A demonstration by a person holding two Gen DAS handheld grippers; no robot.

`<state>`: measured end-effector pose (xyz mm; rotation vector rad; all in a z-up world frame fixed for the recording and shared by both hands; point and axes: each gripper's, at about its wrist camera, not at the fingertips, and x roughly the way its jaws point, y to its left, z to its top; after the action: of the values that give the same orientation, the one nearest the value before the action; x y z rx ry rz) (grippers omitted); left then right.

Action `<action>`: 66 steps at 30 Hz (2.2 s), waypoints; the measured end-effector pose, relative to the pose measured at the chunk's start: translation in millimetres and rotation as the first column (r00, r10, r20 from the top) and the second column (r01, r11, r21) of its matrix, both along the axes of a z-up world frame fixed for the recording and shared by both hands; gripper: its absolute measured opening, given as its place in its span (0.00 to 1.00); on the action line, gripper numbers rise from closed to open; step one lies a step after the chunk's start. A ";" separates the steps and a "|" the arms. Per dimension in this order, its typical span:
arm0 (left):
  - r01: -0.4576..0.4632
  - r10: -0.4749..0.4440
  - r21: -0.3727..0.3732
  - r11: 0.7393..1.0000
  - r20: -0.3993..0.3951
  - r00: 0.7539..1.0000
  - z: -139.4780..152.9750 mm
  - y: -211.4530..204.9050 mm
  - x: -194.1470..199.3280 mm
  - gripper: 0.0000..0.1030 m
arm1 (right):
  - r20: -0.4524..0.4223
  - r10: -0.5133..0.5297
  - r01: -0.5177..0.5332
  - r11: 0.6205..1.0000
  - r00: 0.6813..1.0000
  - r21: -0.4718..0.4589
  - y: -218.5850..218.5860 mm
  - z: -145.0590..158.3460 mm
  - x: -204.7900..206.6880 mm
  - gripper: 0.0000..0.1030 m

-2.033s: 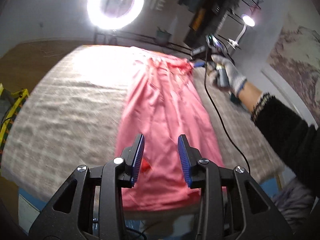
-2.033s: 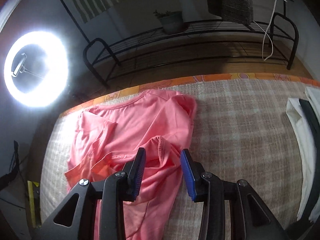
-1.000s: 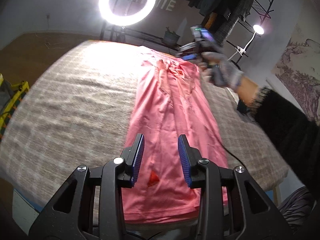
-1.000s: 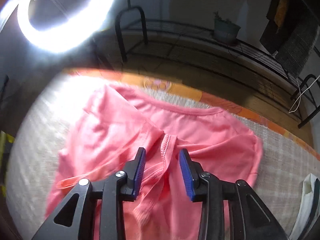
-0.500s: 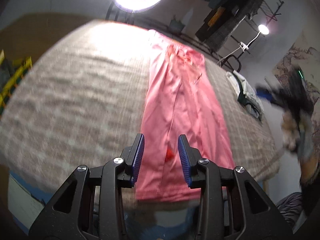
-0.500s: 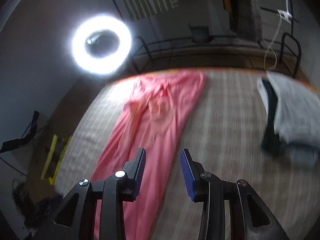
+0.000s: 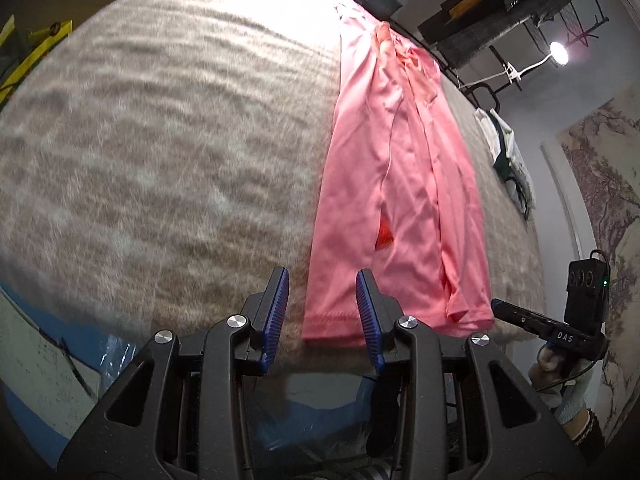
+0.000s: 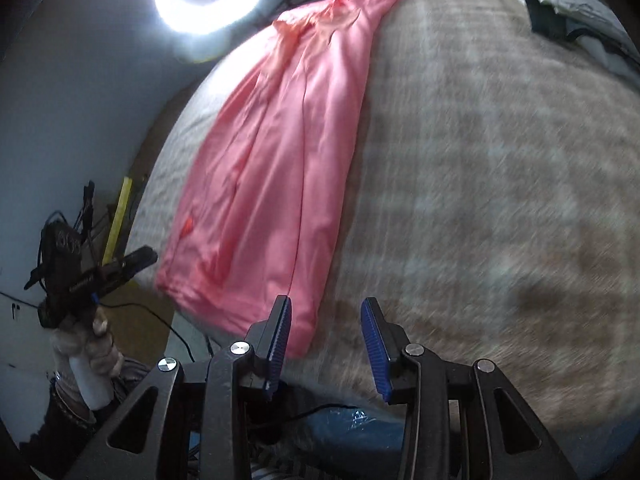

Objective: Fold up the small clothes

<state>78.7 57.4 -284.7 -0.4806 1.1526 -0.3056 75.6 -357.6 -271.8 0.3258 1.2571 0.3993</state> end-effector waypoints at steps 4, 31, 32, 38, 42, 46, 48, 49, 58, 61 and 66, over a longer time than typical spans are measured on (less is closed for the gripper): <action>0.026 -0.027 -0.010 1.000 -0.031 0.999 -8.0 -6.3 -4.5 0.33 | 0.002 0.018 -0.018 0.999 1.000 0.033 7.1 -3.9 -7.3 0.37; 0.023 -0.020 -0.040 0.999 0.055 0.998 14.5 -7.6 -4.7 0.00 | -0.013 0.083 -0.079 0.977 0.996 0.199 27.8 -13.5 -14.9 0.02; 0.027 -0.025 -0.044 0.999 0.058 0.998 15.7 -9.8 -2.8 0.00 | -0.012 0.080 -0.076 0.976 0.997 0.203 22.2 -13.4 -13.9 0.02; 0.033 -0.027 -0.069 0.997 0.078 0.997 28.3 -15.0 11.4 0.00 | -0.024 0.044 -0.037 0.967 0.999 0.251 7.1 -12.6 -0.5 0.02; 0.032 -0.025 -0.071 0.997 0.104 0.994 40.0 -16.7 27.2 0.00 | -0.006 0.032 -0.029 0.961 0.999 0.274 -1.4 -5.7 11.7 0.02; 0.025 -0.016 -0.068 0.997 0.138 0.990 52.5 -18.4 51.7 0.00 | 0.029 0.009 -0.017 0.959 1.000 0.284 -6.9 6.9 29.8 0.02; 0.021 -0.011 -0.065 0.998 0.151 0.988 56.1 -19.6 63.3 0.00 | 0.047 -0.004 -0.010 0.959 0.999 0.283 -11.1 11.7 40.3 0.02; 0.015 -0.005 -0.064 0.998 0.157 0.988 57.8 -20.1 71.9 0.00 | 0.056 -0.009 -0.007 0.961 0.998 0.278 -12.6 14.2 46.0 0.02; -0.016 0.025 -0.050 0.999 0.184 0.983 61.5 -29.8 135.1 0.00 | 0.126 -0.035 0.003 0.970 0.991 0.242 -26.2 31.1 102.5 0.02; -0.027 0.033 -0.033 0.999 0.188 0.982 59.1 -33.7 152.4 0.00 | 0.134 -0.048 0.014 0.971 0.990 0.241 -29.4 31.5 121.4 0.02; -0.045 0.052 -0.039 0.998 0.186 0.981 52.9 -35.3 178.5 0.00 | 0.157 -0.055 0.016 0.971 0.986 0.237 -26.4 32.8 147.4 0.02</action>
<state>257.2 22.0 -231.8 -0.4988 0.9532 -0.3216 222.9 -384.0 -239.0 0.5067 1.0446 0.5349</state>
